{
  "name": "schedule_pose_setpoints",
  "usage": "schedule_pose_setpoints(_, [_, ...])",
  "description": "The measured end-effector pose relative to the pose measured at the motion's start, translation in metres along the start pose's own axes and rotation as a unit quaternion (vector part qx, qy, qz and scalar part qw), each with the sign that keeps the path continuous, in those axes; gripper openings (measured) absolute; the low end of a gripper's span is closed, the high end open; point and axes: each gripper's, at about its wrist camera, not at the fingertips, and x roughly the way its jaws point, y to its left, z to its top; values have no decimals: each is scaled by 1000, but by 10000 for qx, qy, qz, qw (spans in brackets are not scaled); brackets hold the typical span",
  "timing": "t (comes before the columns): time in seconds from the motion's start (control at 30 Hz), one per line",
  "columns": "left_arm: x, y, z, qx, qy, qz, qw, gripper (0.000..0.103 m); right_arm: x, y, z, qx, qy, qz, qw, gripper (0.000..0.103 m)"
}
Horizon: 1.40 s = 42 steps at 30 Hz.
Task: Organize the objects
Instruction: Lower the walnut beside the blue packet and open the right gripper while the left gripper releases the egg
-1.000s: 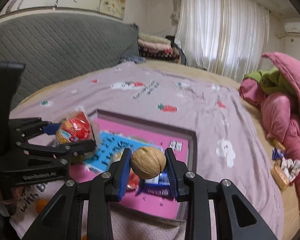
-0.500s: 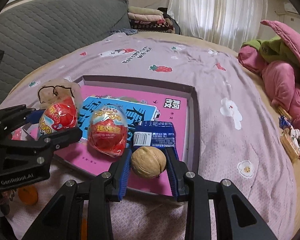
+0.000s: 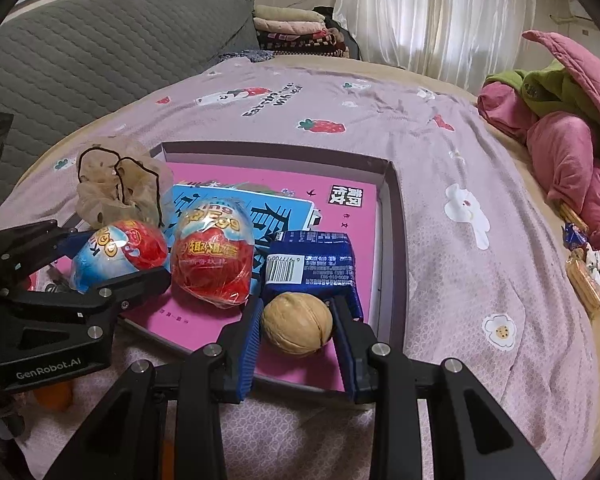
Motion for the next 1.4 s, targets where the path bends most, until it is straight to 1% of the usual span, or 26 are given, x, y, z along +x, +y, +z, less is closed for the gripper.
schedule_pose_setpoints(0.33, [0,1,-1,-25,53,-22,10000,60,-1,-1,1,28,17,-30,10000,35])
schedule_pose_setpoints(0.4, [-2,1,-1,-27,56,-21,10000,61,-2,-2,1,63,3,-23,10000,35])
schedule_pose_setpoints(0.53, [-6,1,0,-56,30,-46,10000,64,-8,-4,2,127,-70,3,9999,40])
schedule_pose_setpoints(0.77, [-14,2,1,-62,-65,-27,10000,65,-19,-7,4,215,-201,38,9996,41])
schedule_pose_setpoints(0.97, [-26,1,2,-49,-152,-37,9999,65,-35,-9,5,300,-375,148,9987,49])
schedule_pose_setpoints(1.03, [-33,1,1,-60,-204,-66,9998,65,-44,-9,5,332,-485,180,9981,55])
schedule_pose_setpoints(1.07, [-37,0,0,-62,-239,-67,9997,66,-48,-9,5,338,-539,201,9978,56])
schedule_pose_setpoints(1.13, [-47,0,-1,-88,-318,-74,9994,67,-57,-9,4,368,-655,221,9969,61])
schedule_pose_setpoints(1.2, [-59,0,-4,-115,-414,-68,9991,72,-67,-7,2,385,-770,272,9959,64])
schedule_pose_setpoints(1.33, [-82,-1,-10,-120,-593,-13,9982,72,-84,1,-2,324,-987,298,9941,68])
schedule_pose_setpoints(1.4, [-93,-1,-13,-120,-674,-1,9977,72,-91,9,-6,169,-1114,262,9933,70])
